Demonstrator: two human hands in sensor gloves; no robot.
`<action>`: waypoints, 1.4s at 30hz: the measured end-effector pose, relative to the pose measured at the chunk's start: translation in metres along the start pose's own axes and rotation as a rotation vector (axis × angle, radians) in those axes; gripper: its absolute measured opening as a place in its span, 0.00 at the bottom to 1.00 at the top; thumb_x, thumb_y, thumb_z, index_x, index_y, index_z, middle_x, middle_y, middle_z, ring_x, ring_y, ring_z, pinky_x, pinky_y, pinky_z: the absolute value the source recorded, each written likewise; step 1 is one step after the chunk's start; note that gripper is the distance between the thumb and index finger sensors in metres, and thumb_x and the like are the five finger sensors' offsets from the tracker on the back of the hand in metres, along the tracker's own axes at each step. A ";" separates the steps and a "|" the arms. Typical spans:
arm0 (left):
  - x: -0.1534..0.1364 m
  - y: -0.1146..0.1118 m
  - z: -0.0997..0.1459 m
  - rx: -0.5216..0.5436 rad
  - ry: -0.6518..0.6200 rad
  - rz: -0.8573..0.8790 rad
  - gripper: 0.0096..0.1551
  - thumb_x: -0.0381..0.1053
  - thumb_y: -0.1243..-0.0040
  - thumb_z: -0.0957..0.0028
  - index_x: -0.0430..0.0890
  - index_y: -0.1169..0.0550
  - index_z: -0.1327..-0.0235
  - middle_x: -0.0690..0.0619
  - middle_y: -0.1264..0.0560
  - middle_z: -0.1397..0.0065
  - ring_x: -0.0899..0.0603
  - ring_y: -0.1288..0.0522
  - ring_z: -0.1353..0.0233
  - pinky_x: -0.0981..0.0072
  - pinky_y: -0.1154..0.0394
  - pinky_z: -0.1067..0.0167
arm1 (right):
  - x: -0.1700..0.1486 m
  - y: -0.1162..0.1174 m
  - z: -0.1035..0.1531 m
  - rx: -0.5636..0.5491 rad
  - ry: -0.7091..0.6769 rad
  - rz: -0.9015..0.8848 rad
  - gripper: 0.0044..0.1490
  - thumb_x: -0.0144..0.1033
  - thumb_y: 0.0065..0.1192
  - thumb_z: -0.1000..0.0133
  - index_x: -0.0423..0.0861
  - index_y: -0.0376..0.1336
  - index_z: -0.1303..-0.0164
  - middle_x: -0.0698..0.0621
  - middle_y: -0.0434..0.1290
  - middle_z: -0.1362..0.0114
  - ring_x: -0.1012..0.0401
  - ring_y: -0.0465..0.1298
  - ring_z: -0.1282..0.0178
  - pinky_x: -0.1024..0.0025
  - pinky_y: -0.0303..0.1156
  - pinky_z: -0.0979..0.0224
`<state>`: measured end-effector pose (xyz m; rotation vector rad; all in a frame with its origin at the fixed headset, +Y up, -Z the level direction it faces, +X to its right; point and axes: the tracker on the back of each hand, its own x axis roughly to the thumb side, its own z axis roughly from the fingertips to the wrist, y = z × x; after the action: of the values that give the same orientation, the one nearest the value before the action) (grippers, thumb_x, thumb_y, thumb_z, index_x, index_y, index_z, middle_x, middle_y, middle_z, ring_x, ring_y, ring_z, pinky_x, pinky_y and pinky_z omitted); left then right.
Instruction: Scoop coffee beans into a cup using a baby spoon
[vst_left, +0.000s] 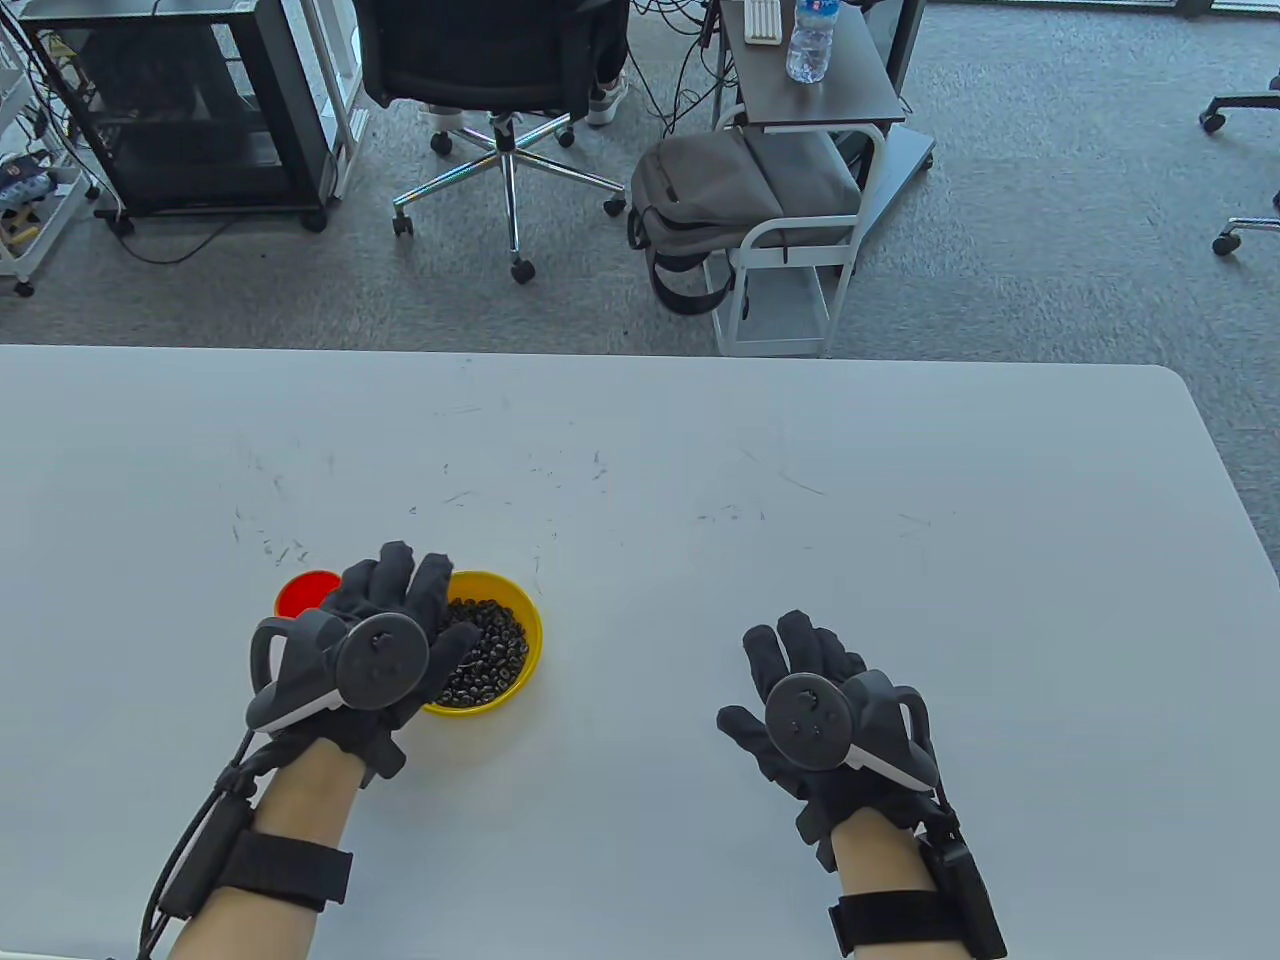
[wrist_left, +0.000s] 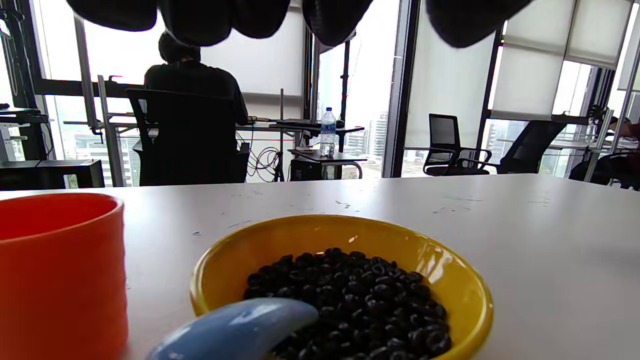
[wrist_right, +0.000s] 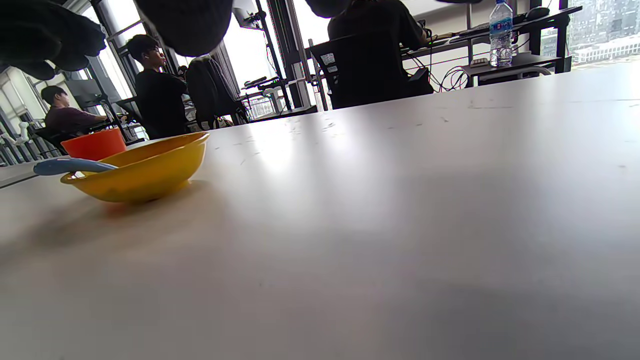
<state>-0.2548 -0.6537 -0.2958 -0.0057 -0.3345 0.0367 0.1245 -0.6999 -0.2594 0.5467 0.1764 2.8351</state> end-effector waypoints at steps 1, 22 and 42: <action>-0.010 0.000 -0.001 -0.015 0.034 -0.009 0.43 0.63 0.51 0.32 0.36 0.42 0.15 0.25 0.49 0.18 0.17 0.44 0.24 0.23 0.40 0.36 | 0.000 0.000 0.000 0.002 -0.002 0.000 0.52 0.60 0.50 0.36 0.34 0.42 0.17 0.24 0.40 0.17 0.26 0.47 0.25 0.26 0.49 0.28; -0.086 -0.069 -0.034 -0.246 0.390 0.149 0.45 0.67 0.53 0.32 0.48 0.51 0.11 0.29 0.63 0.16 0.13 0.55 0.23 0.22 0.43 0.35 | -0.002 0.000 -0.001 0.027 -0.014 -0.045 0.52 0.59 0.49 0.35 0.34 0.42 0.17 0.24 0.41 0.17 0.26 0.47 0.25 0.26 0.49 0.28; -0.062 -0.024 -0.009 0.014 0.220 0.103 0.32 0.51 0.48 0.32 0.44 0.38 0.17 0.29 0.52 0.18 0.15 0.48 0.26 0.28 0.36 0.35 | 0.000 0.000 -0.002 0.052 -0.021 -0.034 0.52 0.59 0.49 0.35 0.34 0.42 0.17 0.24 0.41 0.17 0.26 0.47 0.25 0.26 0.50 0.28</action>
<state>-0.3092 -0.6795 -0.3239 -0.0133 -0.1134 0.1392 0.1236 -0.7001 -0.2617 0.5788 0.2540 2.7977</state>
